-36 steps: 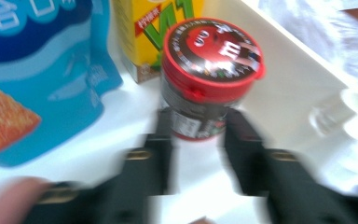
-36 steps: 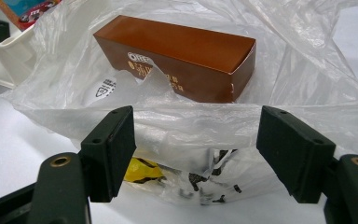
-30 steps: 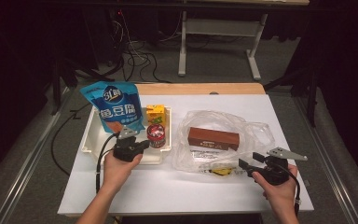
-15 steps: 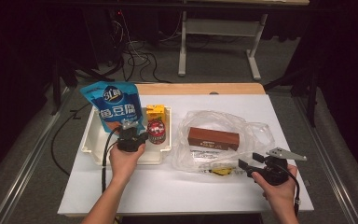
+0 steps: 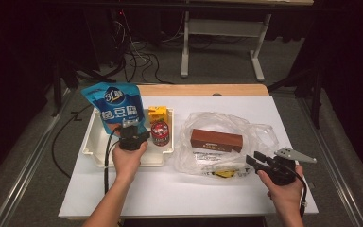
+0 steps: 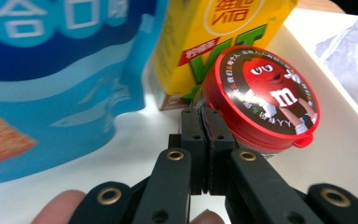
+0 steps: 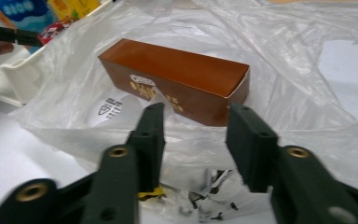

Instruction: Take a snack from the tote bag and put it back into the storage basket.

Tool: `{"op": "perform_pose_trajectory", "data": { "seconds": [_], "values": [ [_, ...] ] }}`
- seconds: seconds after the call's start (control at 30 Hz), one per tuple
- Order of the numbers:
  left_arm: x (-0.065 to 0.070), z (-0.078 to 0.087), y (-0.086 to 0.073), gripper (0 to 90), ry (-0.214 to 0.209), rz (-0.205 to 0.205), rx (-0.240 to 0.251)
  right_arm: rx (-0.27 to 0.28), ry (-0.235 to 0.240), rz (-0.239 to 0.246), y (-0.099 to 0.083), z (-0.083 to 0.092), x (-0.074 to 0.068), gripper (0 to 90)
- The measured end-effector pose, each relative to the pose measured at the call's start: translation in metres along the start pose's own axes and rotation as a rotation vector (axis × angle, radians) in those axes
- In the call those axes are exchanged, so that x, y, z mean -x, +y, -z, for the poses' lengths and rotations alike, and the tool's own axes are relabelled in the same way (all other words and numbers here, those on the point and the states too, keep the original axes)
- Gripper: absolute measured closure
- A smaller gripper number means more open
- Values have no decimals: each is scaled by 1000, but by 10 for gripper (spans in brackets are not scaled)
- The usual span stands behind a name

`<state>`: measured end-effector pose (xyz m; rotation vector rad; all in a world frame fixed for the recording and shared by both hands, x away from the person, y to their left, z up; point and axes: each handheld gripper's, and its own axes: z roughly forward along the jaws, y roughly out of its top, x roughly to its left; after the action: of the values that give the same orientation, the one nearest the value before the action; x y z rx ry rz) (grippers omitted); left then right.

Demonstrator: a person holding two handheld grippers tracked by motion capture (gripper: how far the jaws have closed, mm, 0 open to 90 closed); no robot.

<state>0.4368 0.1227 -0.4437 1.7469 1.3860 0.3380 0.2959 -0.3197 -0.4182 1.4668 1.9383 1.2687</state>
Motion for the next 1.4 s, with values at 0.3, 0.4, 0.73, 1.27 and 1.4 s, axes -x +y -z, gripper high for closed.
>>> {"op": "perform_pose_trajectory", "data": {
  "seconds": [0.3,0.4,0.73,1.27,1.4],
  "values": [
    [-3,30,-13,844,-42,-54,42,-38,-21,72,21,-17,2,900],
    [-4,43,-20,795,-79,-77,59,-52,-31,95,29,-29,5,900],
    [10,75,-32,356,-144,-131,122,-97,-93,103,51,-77,21,900],
    [-3,76,-42,117,-151,-151,79,-168,-180,117,60,-109,33,900],
    [-2,76,-43,125,-144,-161,75,-213,-140,123,59,-115,34,900]
  ]
}}
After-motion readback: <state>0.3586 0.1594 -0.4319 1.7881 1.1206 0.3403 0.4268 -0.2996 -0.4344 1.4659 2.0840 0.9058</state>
